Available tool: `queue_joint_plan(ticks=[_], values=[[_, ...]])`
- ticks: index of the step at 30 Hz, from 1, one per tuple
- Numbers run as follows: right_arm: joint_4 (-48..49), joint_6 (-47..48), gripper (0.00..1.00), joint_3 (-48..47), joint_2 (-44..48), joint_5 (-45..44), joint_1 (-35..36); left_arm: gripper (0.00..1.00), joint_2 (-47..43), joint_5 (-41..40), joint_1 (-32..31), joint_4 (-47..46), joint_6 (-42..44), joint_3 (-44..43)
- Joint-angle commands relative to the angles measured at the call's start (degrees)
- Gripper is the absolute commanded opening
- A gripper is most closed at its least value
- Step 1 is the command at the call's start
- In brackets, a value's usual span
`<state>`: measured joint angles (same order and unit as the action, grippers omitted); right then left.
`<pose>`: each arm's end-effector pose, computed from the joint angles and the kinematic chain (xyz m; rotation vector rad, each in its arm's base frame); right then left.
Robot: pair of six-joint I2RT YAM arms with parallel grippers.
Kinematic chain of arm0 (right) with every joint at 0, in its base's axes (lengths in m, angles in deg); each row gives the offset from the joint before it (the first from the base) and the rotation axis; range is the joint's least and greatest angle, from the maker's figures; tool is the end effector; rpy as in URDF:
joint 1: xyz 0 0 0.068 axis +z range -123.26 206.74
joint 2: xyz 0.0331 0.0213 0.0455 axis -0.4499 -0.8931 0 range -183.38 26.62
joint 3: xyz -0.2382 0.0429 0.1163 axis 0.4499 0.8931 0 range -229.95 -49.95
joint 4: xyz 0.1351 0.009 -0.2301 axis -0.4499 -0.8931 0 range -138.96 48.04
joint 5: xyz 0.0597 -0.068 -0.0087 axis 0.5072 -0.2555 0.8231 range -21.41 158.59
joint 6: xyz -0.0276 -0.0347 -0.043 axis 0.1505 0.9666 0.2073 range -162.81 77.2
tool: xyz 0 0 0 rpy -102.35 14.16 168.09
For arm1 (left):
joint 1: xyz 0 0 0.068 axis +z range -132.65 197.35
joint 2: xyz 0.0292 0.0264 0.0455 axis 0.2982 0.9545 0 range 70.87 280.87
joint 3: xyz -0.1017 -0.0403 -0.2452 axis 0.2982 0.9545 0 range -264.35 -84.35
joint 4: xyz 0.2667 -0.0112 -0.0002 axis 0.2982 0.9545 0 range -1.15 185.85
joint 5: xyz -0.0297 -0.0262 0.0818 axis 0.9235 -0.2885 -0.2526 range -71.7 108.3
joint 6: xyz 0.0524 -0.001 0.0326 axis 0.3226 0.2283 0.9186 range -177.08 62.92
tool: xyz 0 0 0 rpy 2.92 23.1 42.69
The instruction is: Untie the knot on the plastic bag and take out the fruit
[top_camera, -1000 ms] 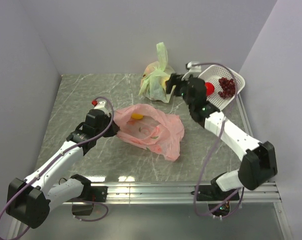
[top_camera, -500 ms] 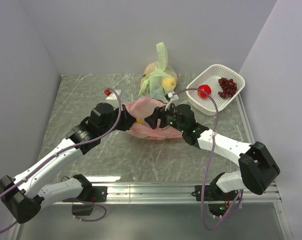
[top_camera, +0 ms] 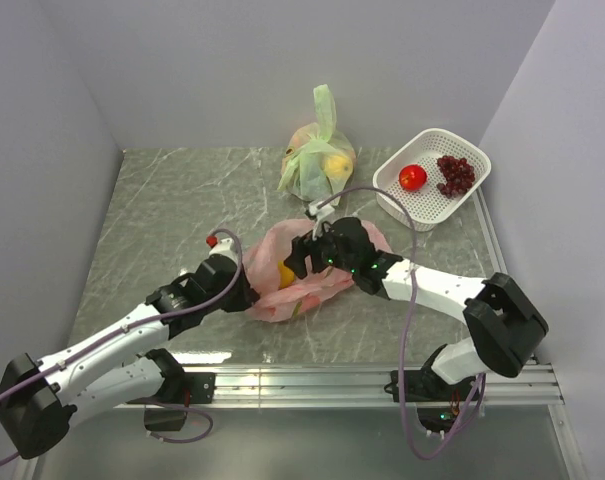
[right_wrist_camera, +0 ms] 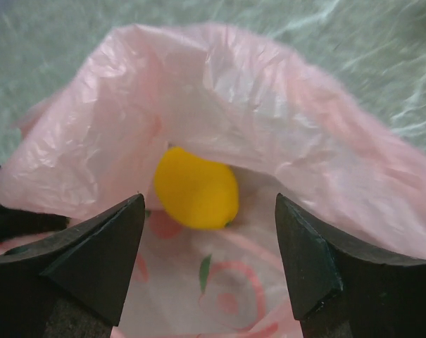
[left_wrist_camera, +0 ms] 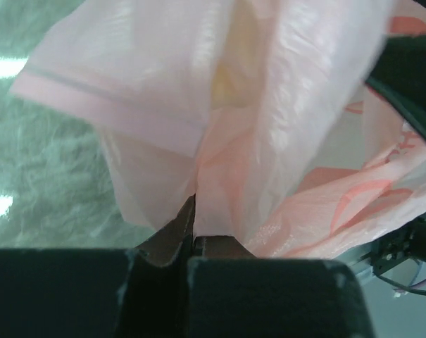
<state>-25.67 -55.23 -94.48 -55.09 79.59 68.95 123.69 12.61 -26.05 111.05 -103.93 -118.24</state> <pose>0.2389 0.2287 0.2238 -0.6464 1.9109 0.8086 0.1563 -0.1412 0.2165 -0.1259 2.3830 -0.6844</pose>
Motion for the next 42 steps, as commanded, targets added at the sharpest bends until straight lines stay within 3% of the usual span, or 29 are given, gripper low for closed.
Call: queue_joint_plan(ticks=[1,9,19,29,37,42], values=[[-4.07,5.57,0.82,-3.63,-1.95,-2.12,3.74,0.01,-2.80,0.15,-0.46,-0.58,-5.18,2.24],[-8.38,10.22,0.87,-5.56,-6.52,-5.73,7.88,0.01,-4.91,-0.63,-3.09,3.11,-8.61,6.46],[-6.72,10.14,0.88,-6.79,-14.70,-7.58,12.54,0.01,-6.50,-1.34,-4.15,4.79,-13.00,8.75],[5.93,4.96,0.88,-4.60,-17.51,-9.95,13.15,0.00,-5.09,-1.07,-4.68,3.47,-12.74,9.02],[7.96,-2.07,0.90,-6.00,-18.92,-18.21,13.15,0.00,-5.80,-1.43,-4.77,3.56,-13.00,9.19],[11.03,-7.16,0.90,-5.56,-18.04,-15.49,13.07,0.00,-5.27,-1.60,-4.86,3.64,-12.56,8.58]])
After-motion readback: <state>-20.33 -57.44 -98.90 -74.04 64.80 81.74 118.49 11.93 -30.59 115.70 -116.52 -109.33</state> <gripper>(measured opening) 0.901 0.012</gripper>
